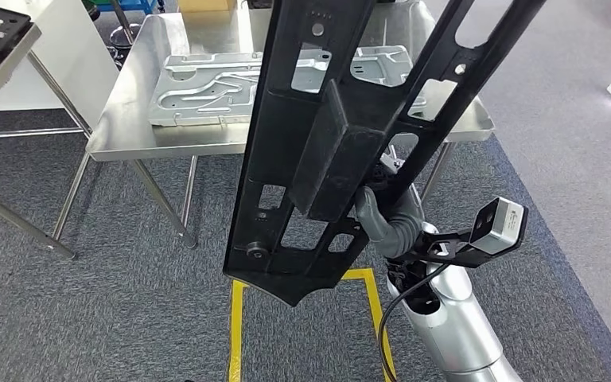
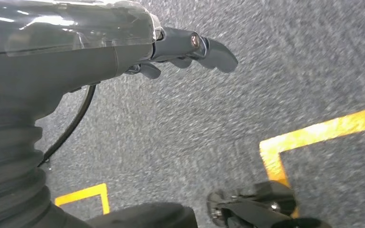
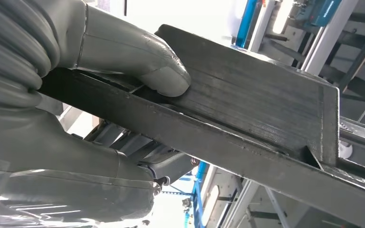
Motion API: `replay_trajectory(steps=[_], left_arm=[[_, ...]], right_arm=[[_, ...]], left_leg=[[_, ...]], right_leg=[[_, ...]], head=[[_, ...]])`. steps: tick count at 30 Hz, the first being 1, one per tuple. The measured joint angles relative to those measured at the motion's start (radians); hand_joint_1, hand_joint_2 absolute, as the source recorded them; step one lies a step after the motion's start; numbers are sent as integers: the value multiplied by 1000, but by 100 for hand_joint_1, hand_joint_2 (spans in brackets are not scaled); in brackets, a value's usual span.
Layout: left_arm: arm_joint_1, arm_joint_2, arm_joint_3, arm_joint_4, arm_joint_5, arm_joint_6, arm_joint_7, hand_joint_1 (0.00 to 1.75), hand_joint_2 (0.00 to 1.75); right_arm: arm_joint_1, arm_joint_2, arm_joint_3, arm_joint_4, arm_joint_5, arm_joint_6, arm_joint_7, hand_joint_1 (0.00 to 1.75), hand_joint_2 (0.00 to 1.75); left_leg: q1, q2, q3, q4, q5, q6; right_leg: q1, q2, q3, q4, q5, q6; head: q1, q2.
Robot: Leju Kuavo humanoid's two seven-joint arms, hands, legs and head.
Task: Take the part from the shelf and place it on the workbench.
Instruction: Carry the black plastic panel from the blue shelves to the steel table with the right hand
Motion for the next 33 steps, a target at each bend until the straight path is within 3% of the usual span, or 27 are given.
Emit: replay_trajectory(steps=[2,3,4,5,8,9,12,14,15,17,19,20,23,25,28,30,31,33], left_arm=[[4,1,0,0,0,0,0,0,175],[6,2,0,0,-1,0,0,0,175],[8,4,0,0,-1,1,0,0,175],[10,5,0,0,-1,1,0,0,175],[12,5,0,0,-2,2,1,0,175],[12,5,0,0,-3,2,0,0,175],[14,5,0,0,0,2,0,0,175],[19,5,0,0,4,2,-1,0,175],[21,5,1,0,6,2,-2,0,175],[24,5,1,0,5,2,-2,0,175],[25,6,1,0,4,2,-3,0,175],[25,6,1,0,4,2,-3,0,175],[26,8,1,0,4,2,-4,0,175],[25,8,1,0,6,2,-6,0,175],[23,8,1,0,12,3,-12,0,175],[26,8,1,0,13,3,-14,0,175],[29,9,2,0,14,3,-14,0,175],[35,10,2,0,14,3,-15,0,175]], right_arm=[[-1,0,0,0,0,0,0,175,175],[-1,0,0,1,0,1,0,175,175],[-2,1,0,1,1,2,1,175,175],[-2,1,1,2,2,3,2,175,175],[-7,2,1,0,3,5,4,175,175],[-9,2,1,-1,3,6,4,175,175],[-13,2,1,0,3,4,5,175,175],[-15,2,0,0,3,0,7,175,175],[-17,2,-1,0,3,-3,8,175,175],[-27,1,-4,0,6,-8,15,175,175],[-40,-2,-7,-1,15,-13,23,175,175],[-45,-5,-9,-3,19,-16,27,175,175],[-68,-11,-13,-9,31,-22,32,175,175],[-99,-14,-19,-13,46,-24,34,175,175],[-146,-19,-32,-15,60,-29,43,175,175],[-160,-23,-39,-15,63,-34,49,175,175],[-166,-25,-42,-14,64,-35,51,175,175],[-180,-28,-46,-14,67,-34,53,175,175]], left_leg=[[-5,1,22,-130,114,13],[-9,2,32,-182,157,19],[-14,2,39,-216,187,26],[-16,1,42,-234,198,33],[-11,-2,75,-261,200,47],[-9,-2,88,-266,199,51],[-9,-2,112,-270,183,55],[-8,-3,130,-270,165,53],[-8,-3,143,-270,155,51],[-7,-4,168,-269,133,44],[-8,-6,185,-266,110,32],[-8,-5,191,-264,102,24],[-4,-3,199,-237,92,7],[-1,-1,158,-159,76,-1],[1,0,26,26,9,-8],[-1,0,-29,55,-10,-2],[-3,0,-32,19,13,3],[-9,0,-15,-98,106,18]], right_leg=[[0,1,30,0,-22,3],[1,3,39,-1,-30,7],[1,5,46,-5,-38,13],[1,6,52,-4,-40,19],[1,6,59,14,-40,37],[0,6,46,41,-48,41],[-4,4,-64,204,-110,52],[-8,3,-126,251,-134,56],[-12,3,-134,229,-116,57],[-21,0,-113,111,-12,62],[-23,-5,-92,26,53,59],[-21,-6,-89,14,63,52],[-17,-2,-72,16,52,25],[-16,-1,-55,15,41,11],[-11,-1,-32,15,19,4],[-8,-1,-8,15,-2,2],[-7,-1,6,15,-12,1],[-6,0,31,14,-32,3]], head=[[0,0],[0,0],[0,0],[0,0],[0,0],[0,0],[0,0],[0,0],[0,0],[0,0],[0,0],[1,0],[0,0],[0,0],[-1,0],[0,0],[0,0],[0,0]])
